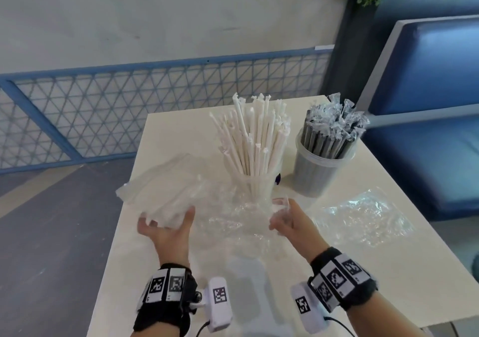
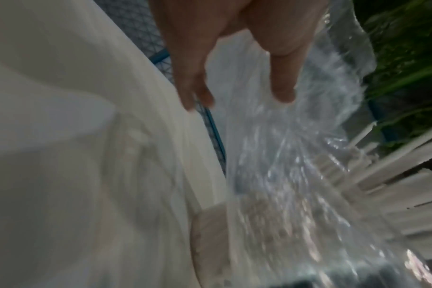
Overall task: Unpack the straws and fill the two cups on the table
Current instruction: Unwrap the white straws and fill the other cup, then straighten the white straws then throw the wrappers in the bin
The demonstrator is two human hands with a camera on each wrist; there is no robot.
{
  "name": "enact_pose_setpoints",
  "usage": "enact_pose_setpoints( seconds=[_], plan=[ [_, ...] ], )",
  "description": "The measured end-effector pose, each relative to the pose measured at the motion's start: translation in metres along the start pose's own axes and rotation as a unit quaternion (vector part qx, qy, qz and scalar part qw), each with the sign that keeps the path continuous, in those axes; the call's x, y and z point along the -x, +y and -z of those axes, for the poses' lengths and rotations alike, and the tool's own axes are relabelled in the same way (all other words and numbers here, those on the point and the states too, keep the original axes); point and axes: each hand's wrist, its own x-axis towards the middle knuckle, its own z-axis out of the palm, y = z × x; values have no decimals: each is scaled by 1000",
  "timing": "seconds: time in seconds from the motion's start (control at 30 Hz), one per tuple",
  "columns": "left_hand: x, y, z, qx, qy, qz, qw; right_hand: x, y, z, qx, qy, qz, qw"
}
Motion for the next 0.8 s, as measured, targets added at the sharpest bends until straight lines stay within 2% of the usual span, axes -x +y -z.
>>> enact_pose_setpoints(
  seconds=[0.03,0.07,0.13,0.2,0.23,0.27,0.33,0.4,0.57,0.67,0.8],
  plan=[
    [-2,5,3,-63,36,-80,994,2,0,1,-2,-2,5,1000],
    [-3,10,5,-132,48,-178,974,5,-1,2,-4,-10,8,1000],
    [0,20,7,-279,30,-341,897,9,-3,3,2,-26,13,1000],
    [3,27,6,-406,-29,-401,821,13,-6,5,7,-36,19,999],
    [4,30,4,-447,-65,-391,802,14,-7,7,7,-40,26,999],
    [5,32,3,-463,-100,-359,804,15,-8,9,6,-43,33,999],
    [13,38,2,-410,-177,-266,854,18,-8,14,3,-44,39,998],
    [23,41,0,-338,-212,-231,888,20,-7,23,-6,-31,40,999],
    [45,46,-17,-245,-193,-213,926,27,-5,63,-58,-8,58,997],
    [61,54,-33,-177,-164,-191,952,28,0,104,-58,91,55,993],
    [98,59,-73,-97,-149,-162,971,29,9,171,39,183,75,980]
  ],
)
